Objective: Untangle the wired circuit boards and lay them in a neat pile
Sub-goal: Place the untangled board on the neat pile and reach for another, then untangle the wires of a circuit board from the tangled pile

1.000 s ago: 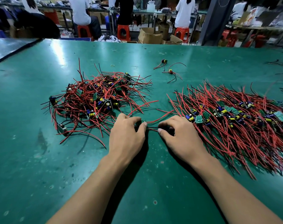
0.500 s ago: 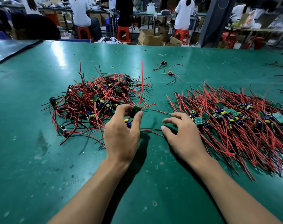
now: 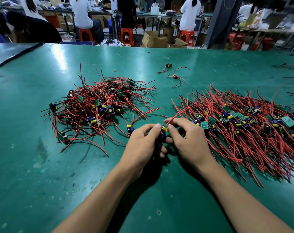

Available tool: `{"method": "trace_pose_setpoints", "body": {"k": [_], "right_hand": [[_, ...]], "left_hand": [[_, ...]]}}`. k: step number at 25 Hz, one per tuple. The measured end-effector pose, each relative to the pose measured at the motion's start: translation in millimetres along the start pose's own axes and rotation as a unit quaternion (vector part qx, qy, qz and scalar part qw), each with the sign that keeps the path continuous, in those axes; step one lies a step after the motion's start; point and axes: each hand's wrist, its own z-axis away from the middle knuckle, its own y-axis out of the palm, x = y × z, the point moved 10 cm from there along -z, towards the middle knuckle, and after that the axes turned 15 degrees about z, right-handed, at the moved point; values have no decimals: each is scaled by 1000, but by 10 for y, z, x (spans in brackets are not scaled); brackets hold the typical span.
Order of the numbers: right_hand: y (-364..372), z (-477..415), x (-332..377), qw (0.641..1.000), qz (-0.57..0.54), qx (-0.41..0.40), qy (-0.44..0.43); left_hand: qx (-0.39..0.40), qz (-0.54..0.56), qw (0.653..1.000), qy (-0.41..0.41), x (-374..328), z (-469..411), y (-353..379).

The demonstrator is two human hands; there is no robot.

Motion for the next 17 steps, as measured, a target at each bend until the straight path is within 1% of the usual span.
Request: {"method": "trace_pose_setpoints", "body": {"k": [1, 2, 4, 5, 6, 9, 12, 14, 16, 17], "right_hand": [[12, -2, -16, 1000, -27, 5, 13], [46, 0, -58, 997, -75, 15, 33], [154, 21, -126, 971, -214, 56, 88], [194, 35, -143, 958, -255, 71, 107], [201, 36, -142, 957, -260, 77, 107], [187, 14, -107, 967, -230, 76, 83], [221, 18, -92, 957, -259, 100, 83], [297, 53, -80, 929, -326, 136, 112], [395, 95, -126, 885, -397, 168, 174], [424, 109, -149, 872, -410, 179, 199]], "left_hand": [[7, 58, 997, -45, 50, -6, 21], [15, 91, 993, -76, 77, -4, 44], [35, 104, 988, -108, 102, 19, 84], [43, 101, 987, -116, 110, 35, 96], [48, 100, 986, -123, 119, 45, 101], [65, 113, 980, -149, 155, 71, 133], [72, 90, 983, -142, 150, 57, 128], [73, 71, 987, -126, 139, 51, 108], [76, 72, 986, -128, 152, 63, 109], [76, 74, 986, -132, 159, 68, 112]]}}
